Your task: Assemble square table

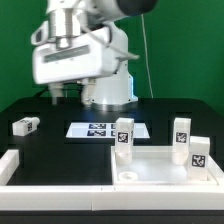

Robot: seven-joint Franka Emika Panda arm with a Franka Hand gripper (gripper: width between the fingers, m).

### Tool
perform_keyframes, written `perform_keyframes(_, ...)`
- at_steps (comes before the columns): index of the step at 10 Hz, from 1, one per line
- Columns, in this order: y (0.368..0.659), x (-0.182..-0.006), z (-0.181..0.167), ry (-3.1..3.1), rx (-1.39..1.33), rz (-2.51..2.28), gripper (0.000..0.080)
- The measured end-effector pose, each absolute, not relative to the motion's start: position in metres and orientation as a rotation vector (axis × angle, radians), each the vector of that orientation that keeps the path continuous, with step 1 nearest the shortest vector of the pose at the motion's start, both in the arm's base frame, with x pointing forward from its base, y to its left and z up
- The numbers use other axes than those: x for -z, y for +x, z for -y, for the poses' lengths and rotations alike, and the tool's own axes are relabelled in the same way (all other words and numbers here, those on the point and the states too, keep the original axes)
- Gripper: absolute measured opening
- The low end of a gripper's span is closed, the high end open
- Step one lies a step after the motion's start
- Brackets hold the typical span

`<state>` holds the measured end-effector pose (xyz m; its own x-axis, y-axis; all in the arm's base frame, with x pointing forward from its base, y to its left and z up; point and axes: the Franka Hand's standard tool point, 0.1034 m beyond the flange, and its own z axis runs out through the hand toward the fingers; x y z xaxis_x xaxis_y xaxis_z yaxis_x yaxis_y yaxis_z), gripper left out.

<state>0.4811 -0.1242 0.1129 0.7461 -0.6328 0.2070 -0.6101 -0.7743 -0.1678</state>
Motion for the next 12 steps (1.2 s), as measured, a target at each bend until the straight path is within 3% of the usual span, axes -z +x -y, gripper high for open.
perform_keyframes(2,0.459,-0.102,0.171,-2.976,0.376,-0.797,0.0649)
perform_keyframes(7,0.459,-0.099,0.171,-3.13,0.356,-0.301,0.0649)
perform_keyframes(9,0.425,-0.067,0.19,-3.197,0.182,-0.096,0.0649)
perform_keyframes(12,0.395,-0.057,0.216,-3.238,0.129,0.092,0.0649)
